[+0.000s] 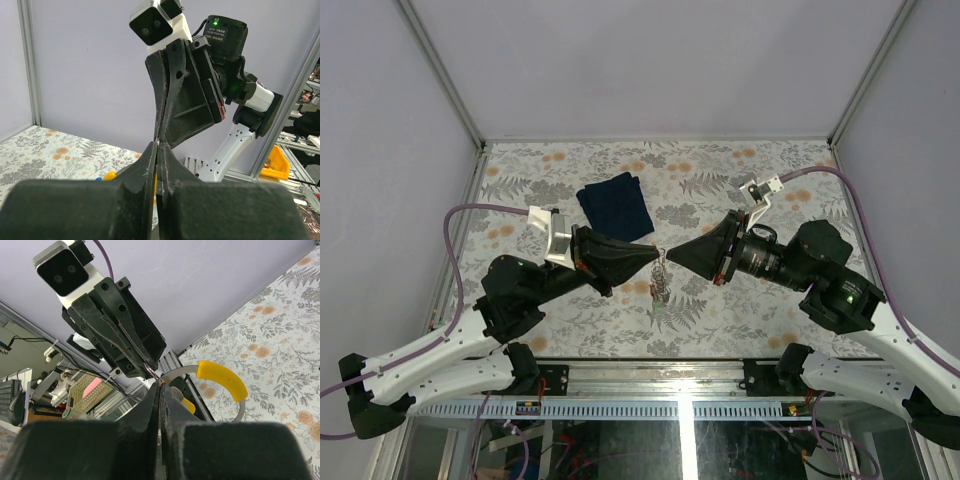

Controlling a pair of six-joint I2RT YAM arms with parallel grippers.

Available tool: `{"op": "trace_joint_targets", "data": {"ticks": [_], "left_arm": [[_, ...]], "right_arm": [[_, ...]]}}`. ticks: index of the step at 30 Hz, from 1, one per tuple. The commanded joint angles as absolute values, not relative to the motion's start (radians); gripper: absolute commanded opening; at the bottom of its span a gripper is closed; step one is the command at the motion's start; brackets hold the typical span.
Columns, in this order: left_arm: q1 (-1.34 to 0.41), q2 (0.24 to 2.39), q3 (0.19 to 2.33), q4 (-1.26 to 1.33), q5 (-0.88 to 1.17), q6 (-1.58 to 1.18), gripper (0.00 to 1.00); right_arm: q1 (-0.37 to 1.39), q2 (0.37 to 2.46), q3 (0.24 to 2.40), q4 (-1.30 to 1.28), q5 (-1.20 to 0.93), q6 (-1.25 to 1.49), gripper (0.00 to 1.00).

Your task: Put the keys on the keyring

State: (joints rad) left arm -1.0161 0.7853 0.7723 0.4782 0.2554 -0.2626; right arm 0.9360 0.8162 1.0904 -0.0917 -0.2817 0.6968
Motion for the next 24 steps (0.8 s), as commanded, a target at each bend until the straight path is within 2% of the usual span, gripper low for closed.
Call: {"op": "trace_joint_targets", "data": {"ticks": [1,14,24], "left_arm": [[-1.022,0.775,0.775,0.581,0.262,-0.267,0.0],[-1.023,0.778,0.774,0.586,0.264,-0.267,0.0],[-1.024,0.785,0.781,0.59,0.274,-0.265,0.0]], "right_arm": [[0.941,0.802,1.103,-0.045,-0.281,0.696,0.0],[0.941,0.79,1.116,-0.117,-0.231,0.68,0.0],[0.941,0.823,1.112,-0.097,-0.273,0.702,0.0]]}}
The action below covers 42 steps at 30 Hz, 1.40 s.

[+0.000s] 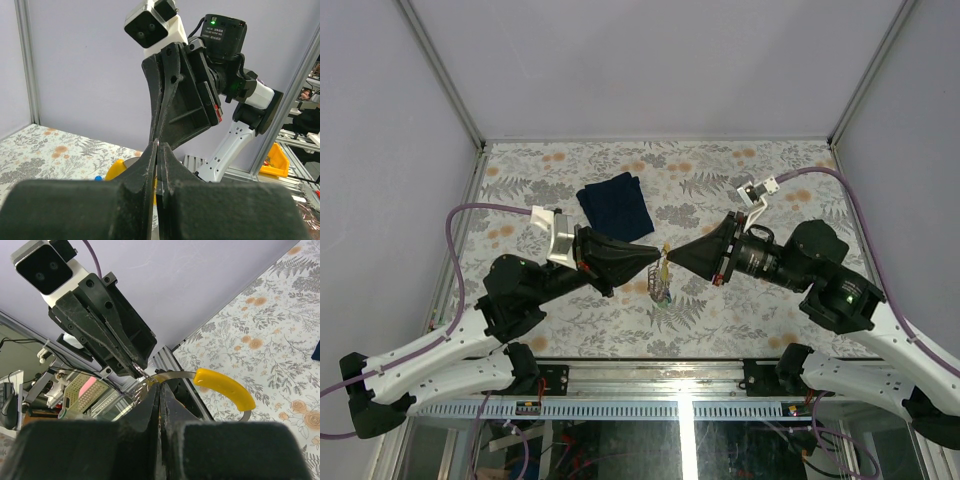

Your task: Put the keys on the keyring

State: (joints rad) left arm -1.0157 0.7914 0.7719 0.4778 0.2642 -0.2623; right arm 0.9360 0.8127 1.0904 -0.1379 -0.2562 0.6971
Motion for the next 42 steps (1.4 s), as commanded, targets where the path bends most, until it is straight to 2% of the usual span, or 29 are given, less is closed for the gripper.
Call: {"op": "trace_joint_targets", "data": {"ticks": [1,4,12,18,27,33,42], "left_arm": [[-1.022,0.787,0.782,0.591,0.276,-0.265,0.0],[-1.024,0.788,0.781,0.591,0.276,-0.266,0.0],[-1.024,0.793,0.786,0.594,0.282,-0.267,0.0],[-1.024,0.788,0.785,0.594,0.284,-0.268,0.0],[-1.024,0.789,0.788,0.603,0.312,-0.28,0.0],[-1.022,0.805,0.792,0.616,0.34,-0.288,0.0],[-1.023,0.811,0.798,0.618,0.363,-0.293,0.0]], "right_arm": [[0.941,0.826,1.112,-0.094,-0.278,0.704,0.0],[0.941,0.834,1.113,-0.081,-0.29,0.71,0.02],[0.94,0.83,1.123,-0.105,-0.284,0.677,0.21],[0.94,0.771,1.134,-0.1,-0.268,0.515,0.32],[0.94,0.619,0.933,0.188,-0.316,0.205,0.36],[0.941,0.643,0.877,0.342,-0.42,0.14,0.4],[0.94,0.684,0.829,0.44,-0.478,0.147,0.33]]}}
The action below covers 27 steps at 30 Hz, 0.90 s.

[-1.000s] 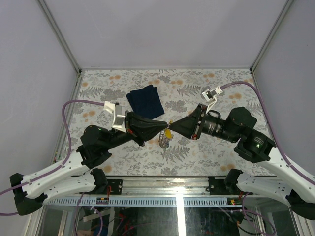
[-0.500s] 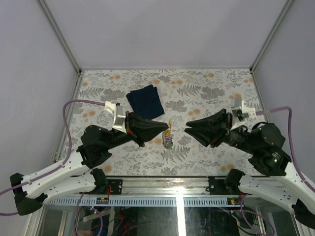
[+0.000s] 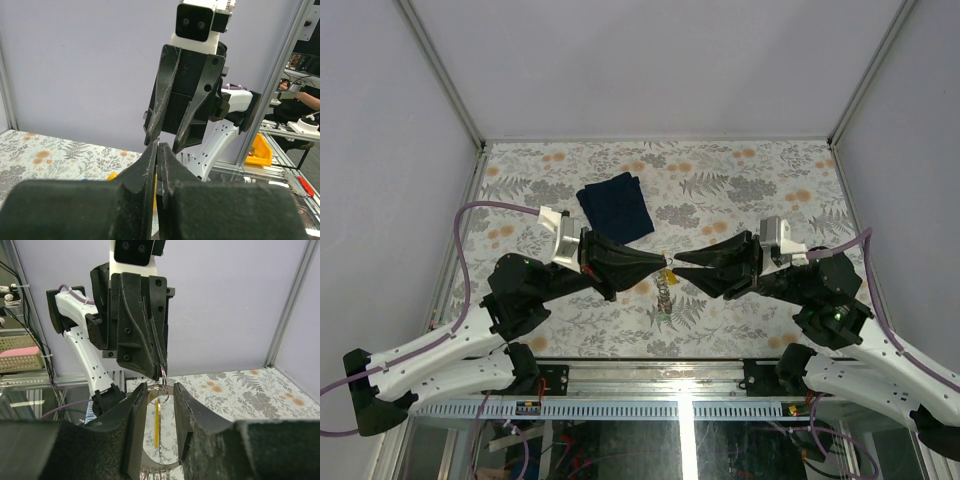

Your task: Put the keys on the keyring

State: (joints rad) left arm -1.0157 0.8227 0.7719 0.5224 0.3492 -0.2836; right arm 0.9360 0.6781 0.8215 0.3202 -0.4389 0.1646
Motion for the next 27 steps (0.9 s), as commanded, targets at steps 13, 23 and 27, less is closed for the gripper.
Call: {"op": "trace_joint_targets", "data": {"ticks": [13,23,27], "left_arm": [[-1.024,0.812,0.799,0.62,0.372,-0.291,0.0],[-1.023,0.809,0.796,0.613,0.367,-0.288,0.0],[-1.022,0.809,0.809,0.579,0.373,-0.273,0.02]], "right_arm": [[0.941,0.725,0.841,0.424,-0.505,0.171,0.21],[0.94,0.756,0.896,0.348,-0.561,0.171,0.0],[0.94,0.763,0.979,0.193,-0.561,0.106,0.0]]}}
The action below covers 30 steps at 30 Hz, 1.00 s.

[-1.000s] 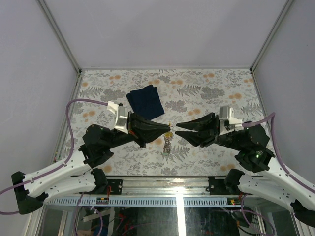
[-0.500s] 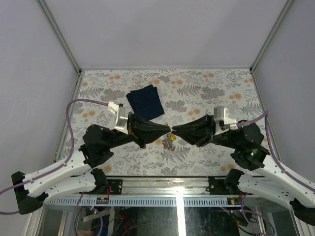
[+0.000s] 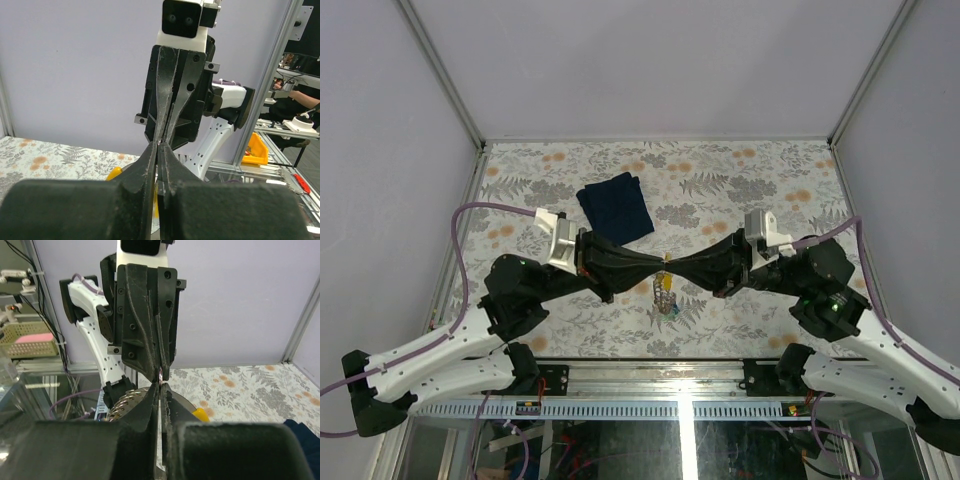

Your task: Put the keys on the keyring

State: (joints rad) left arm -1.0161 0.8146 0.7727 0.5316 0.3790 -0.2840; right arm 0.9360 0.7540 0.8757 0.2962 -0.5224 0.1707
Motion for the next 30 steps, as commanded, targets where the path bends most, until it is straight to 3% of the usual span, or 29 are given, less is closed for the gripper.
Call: {"op": "trace_joint_targets", "data": {"ticks": [1,8,17,30], "left_arm": [[-1.023,0.807,0.817,0.553,0.376,-0.264,0.07],[-1.023,0.799,0.875,0.391,0.394,-0.195,0.21],[-1.023,0.847,0.946,0.191,0.432,-0.11,0.25],[-1.022,0.891,0.973,0.155,0.484,-0.09,0.26]], "right_arm": [[0.94,0.761,0.999,0.147,-0.553,0.084,0.0],[0.94,0.809,1.224,-0.334,-0.514,-0.093,0.0],[0.941,1.074,1.672,-0.948,-0.463,-0.189,0.0],[0.941,1.21,1.863,-1.161,-0.462,-0.217,0.0]]}}
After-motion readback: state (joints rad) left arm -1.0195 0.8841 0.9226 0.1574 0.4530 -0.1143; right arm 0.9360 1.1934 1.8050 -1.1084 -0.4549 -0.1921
